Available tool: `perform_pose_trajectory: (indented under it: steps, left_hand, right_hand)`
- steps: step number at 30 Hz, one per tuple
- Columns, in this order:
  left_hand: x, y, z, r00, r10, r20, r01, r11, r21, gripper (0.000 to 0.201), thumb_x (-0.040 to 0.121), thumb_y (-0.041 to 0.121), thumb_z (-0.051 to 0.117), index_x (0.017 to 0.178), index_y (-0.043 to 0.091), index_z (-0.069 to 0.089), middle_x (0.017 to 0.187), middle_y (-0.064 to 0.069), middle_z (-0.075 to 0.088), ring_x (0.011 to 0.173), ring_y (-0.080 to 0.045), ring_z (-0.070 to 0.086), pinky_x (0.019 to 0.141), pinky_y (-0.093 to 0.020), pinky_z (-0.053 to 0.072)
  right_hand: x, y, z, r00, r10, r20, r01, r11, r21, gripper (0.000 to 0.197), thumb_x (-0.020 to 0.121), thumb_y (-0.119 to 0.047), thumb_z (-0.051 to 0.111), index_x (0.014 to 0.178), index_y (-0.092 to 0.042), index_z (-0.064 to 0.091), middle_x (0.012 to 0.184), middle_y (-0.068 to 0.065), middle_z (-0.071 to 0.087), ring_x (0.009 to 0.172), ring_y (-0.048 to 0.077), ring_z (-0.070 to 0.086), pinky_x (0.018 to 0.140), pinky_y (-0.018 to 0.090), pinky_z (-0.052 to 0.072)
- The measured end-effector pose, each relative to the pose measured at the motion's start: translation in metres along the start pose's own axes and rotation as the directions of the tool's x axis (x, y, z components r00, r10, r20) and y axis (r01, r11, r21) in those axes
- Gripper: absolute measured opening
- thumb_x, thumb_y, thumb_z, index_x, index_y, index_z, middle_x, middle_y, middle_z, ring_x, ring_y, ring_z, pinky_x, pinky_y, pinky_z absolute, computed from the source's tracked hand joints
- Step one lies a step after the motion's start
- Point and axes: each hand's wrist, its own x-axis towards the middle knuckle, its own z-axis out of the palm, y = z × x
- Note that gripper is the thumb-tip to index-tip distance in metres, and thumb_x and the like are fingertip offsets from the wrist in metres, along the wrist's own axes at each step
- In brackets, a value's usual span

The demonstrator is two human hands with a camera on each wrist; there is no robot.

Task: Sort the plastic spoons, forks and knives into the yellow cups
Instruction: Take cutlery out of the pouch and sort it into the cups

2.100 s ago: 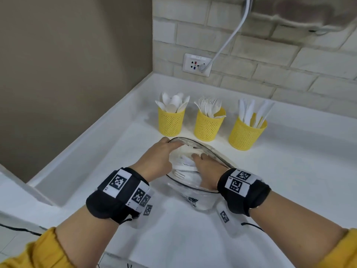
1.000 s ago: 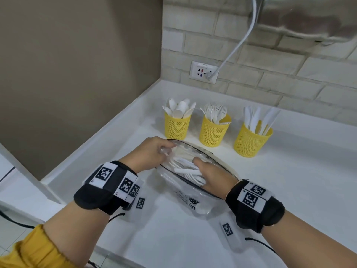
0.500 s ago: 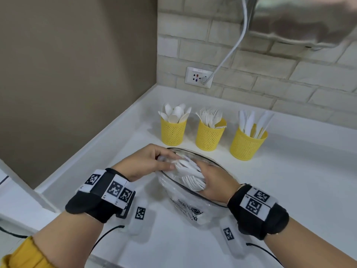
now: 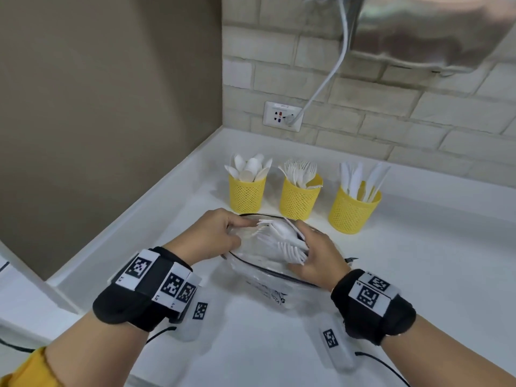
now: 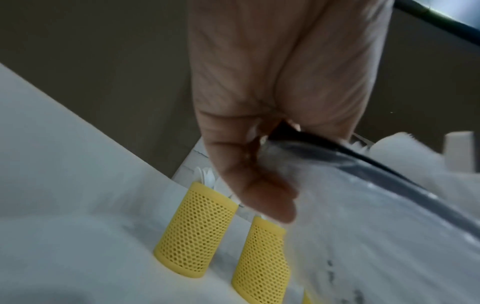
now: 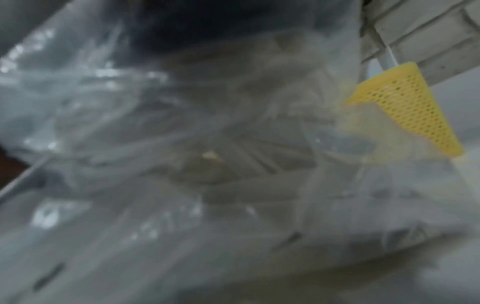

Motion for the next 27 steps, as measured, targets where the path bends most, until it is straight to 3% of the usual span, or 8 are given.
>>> perform_pose_trajectory:
  steps: [4,8,12,15,18,21,24,27]
  left_hand:
    - [0.001,0.002,-0.003,1.0,-0.009,0.021,0.011,0.995,-0.098,0.051,0.083,-0.008,0.044,0.118,0.025,0.061,0.107,0.007,0.062,0.077,-0.009,0.063,0.055,-0.014,0.052]
    - [0.003,0.01,-0.012,0.999,-0.037,-0.001,0.036,0.994,-0.1,0.04,0.086,-0.005,0.042,0.078,0.023,0.069,0.082,0.01,0.058,0.061,-0.009,0.05,0.046,-0.018,0.048]
    - [0.001,0.011,-0.011,0.998,0.038,-0.045,-0.037,0.999,0.031,0.034,0.086,-0.001,0.047,0.066,0.023,0.062,0.075,0.003,0.049,0.06,-0.012,0.047,0.046,-0.016,0.048]
    - [-0.001,0.006,-0.007,0.976,0.125,-0.178,-0.088,0.976,0.199,0.028,0.083,-0.002,0.047,0.07,0.015,0.066,0.07,0.004,0.045,0.059,-0.013,0.047,0.051,-0.013,0.041]
    - [0.002,0.001,-0.003,0.953,0.147,-0.264,-0.036,0.922,0.385,0.026,0.084,0.001,0.046,0.08,0.005,0.071,0.079,-0.004,0.049,0.074,-0.025,0.053,0.059,-0.023,0.039]
    - [0.002,-0.003,0.001,0.988,0.034,-0.151,0.002,0.972,0.234,0.023,0.087,0.011,0.048,0.081,0.004,0.069,0.088,-0.007,0.049,0.081,-0.027,0.054,0.068,-0.032,0.047]
    - [-0.003,-0.003,0.004,0.999,-0.007,-0.038,0.014,0.98,0.199,0.02,0.08,0.031,0.066,0.073,0.013,0.062,0.081,0.004,0.041,0.075,-0.015,0.047,0.063,-0.021,0.038]
    - [0.002,-0.008,0.01,0.99,0.031,-0.135,0.004,0.969,0.247,0.019,0.074,0.024,0.072,0.065,0.012,0.061,0.075,0.008,0.04,0.073,-0.012,0.045,0.061,-0.019,0.035]
  right_hand:
    - [-0.001,-0.008,-0.008,0.999,-0.001,0.037,-0.004,0.989,0.15,0.06,0.068,-0.012,0.07,0.121,0.004,0.045,0.084,0.008,0.063,0.07,0.013,0.055,0.063,0.023,0.04]
    - [-0.001,-0.01,-0.011,0.999,0.021,-0.025,-0.016,0.98,0.2,0.068,0.069,0.004,0.072,0.128,0.007,0.039,0.103,0.029,0.062,0.09,0.024,0.052,0.071,0.035,0.044]
    - [0.0,-0.01,-0.007,0.998,0.025,-0.05,-0.015,0.981,0.193,0.057,0.064,-0.02,0.069,0.116,-0.022,0.044,0.076,-0.003,0.063,0.066,0.002,0.057,0.057,0.016,0.042]
    - [0.007,0.0,-0.007,0.999,0.034,0.021,-0.035,0.998,0.044,0.051,0.068,-0.008,0.071,0.112,-0.016,0.047,0.07,-0.01,0.056,0.058,0.0,0.054,0.052,0.01,0.035]
    - [0.008,0.001,-0.003,0.999,0.009,0.046,-0.009,1.0,0.002,0.06,0.068,-0.008,0.073,0.122,-0.008,0.046,0.081,0.0,0.062,0.069,0.018,0.058,0.06,0.024,0.043]
    - [0.005,0.002,0.002,0.998,0.056,0.024,-0.054,0.994,-0.1,0.055,0.069,-0.01,0.073,0.117,-0.01,0.046,0.084,-0.001,0.06,0.077,0.027,0.06,0.061,0.031,0.042]
    - [0.003,0.005,0.001,0.996,0.084,0.031,-0.083,0.996,-0.043,0.054,0.067,-0.007,0.072,0.115,-0.01,0.048,0.078,0.002,0.062,0.069,0.027,0.058,0.058,0.033,0.041]
    - [0.004,0.006,0.001,0.992,0.092,0.087,-0.088,0.995,-0.056,0.055,0.068,-0.009,0.073,0.116,-0.01,0.046,0.08,0.004,0.062,0.071,0.029,0.058,0.063,0.036,0.044]
